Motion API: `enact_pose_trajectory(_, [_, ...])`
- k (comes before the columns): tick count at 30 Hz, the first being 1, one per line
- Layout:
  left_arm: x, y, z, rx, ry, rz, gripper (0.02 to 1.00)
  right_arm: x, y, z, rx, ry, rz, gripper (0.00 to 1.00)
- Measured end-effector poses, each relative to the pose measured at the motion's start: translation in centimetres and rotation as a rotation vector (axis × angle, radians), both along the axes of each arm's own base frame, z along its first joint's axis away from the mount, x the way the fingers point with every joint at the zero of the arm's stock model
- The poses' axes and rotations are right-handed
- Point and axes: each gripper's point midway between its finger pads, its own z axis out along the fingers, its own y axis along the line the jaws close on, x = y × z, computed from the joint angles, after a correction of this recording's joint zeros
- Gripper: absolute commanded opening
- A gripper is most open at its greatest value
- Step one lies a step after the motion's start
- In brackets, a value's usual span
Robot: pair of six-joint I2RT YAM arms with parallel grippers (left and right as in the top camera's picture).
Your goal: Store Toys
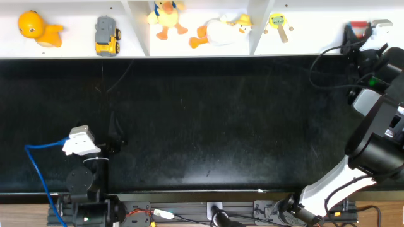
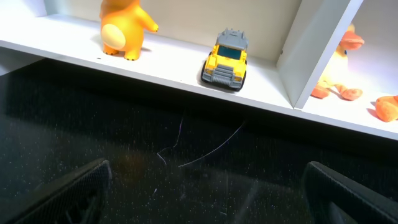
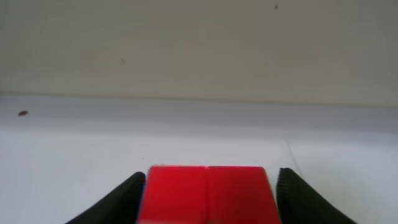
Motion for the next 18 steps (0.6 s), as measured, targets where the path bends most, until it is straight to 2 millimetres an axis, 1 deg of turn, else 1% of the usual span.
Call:
enact_pose_trajectory(2, [0.0,0.0,0.0,0.000,0.000,0.000,0.998,0.0,0.0,0.0,0.014,0.001,-0.002,0.715])
enact_pose_trajectory(5, [0.0,0.0,0.0,0.000,0.000,0.000,0.998,0.0,0.0,0.0,0.029,-0.001,-0.006,0.779])
enact_pose_trajectory(7, [0.0,0.0,0.0,0.000,0.000,0.000,0.998,0.0,-0.1,-0.1,0.053,0.002,-0.010,0.998])
enact_pose_trajectory(12, [0.0,0.0,0.0,0.000,0.000,0.000,0.996,-0.2,0.1,-1.0,0.102,0.056,-0.018,0.998])
enact_pose_trajectory(14, [0.0,0.0,0.0,0.000,0.000,0.000,0.998,-0.7,0.2,-0.9,0.130,0.097,-0.029,0.998])
enact_pose_trajectory(16, [0.0,0.0,0.0,0.000,0.000,0.000,0.998,-1.2,0.3,0.1,0.146,0.120,-0.044,0.996])
enact_pose_trajectory(18, [0.0,0.0,0.0,0.000,0.000,0.000,0.996,-1.9,0.3,1.9,0.150,0.130,-0.066,0.998])
